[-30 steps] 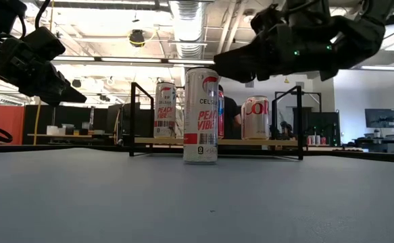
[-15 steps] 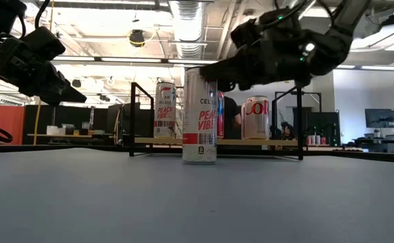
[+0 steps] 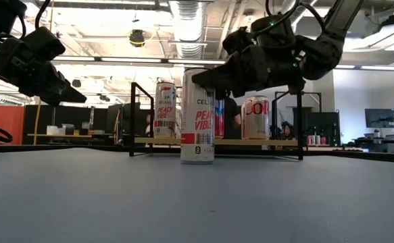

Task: Place canned beverage on shelf
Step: Put the white-pink soda can on the shelf aligned with the other white-pink soda cans

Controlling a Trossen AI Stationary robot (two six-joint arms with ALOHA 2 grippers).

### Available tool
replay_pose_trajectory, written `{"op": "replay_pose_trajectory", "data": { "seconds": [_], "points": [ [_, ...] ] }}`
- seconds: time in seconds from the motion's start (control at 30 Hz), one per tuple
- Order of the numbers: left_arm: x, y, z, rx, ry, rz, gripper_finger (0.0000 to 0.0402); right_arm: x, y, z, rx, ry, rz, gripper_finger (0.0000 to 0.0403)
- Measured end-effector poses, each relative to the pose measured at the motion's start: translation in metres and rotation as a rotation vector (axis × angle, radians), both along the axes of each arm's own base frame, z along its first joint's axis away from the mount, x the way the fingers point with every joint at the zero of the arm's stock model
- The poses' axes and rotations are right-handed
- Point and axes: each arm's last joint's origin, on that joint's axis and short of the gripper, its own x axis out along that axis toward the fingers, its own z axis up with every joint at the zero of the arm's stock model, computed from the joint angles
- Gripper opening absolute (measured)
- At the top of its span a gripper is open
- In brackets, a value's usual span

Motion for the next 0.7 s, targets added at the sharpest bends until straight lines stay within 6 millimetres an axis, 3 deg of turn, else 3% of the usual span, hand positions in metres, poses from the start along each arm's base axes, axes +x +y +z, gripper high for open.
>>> {"op": "replay_pose_trajectory", "data": {
  "seconds": [0.13, 0.33, 0.57, 0.7],
  "points": [
    [0.000, 0.000, 0.000, 0.000, 0.000, 0.000, 0.0000, 0.000, 0.001, 0.000, 0.004, 0.004, 0.002, 0.0288],
    [0.000, 0.000, 0.000, 0.000, 0.000, 0.000, 0.0000, 0.001, 0.005, 0.000, 0.044, 0.013, -0.028, 0.0208],
    [0.000, 0.000, 0.000, 0.000, 0.000, 0.000, 0.0000, 0.002, 0.024, 0.001, 0.150, 0.061, -0.116, 0.0203],
    [0.000, 0.000, 0.000, 0.000, 0.000, 0.000, 0.0000, -0.012, 0.046, 0.001, 0.067, 0.082, -0.233, 0.0203]
  ]
}}
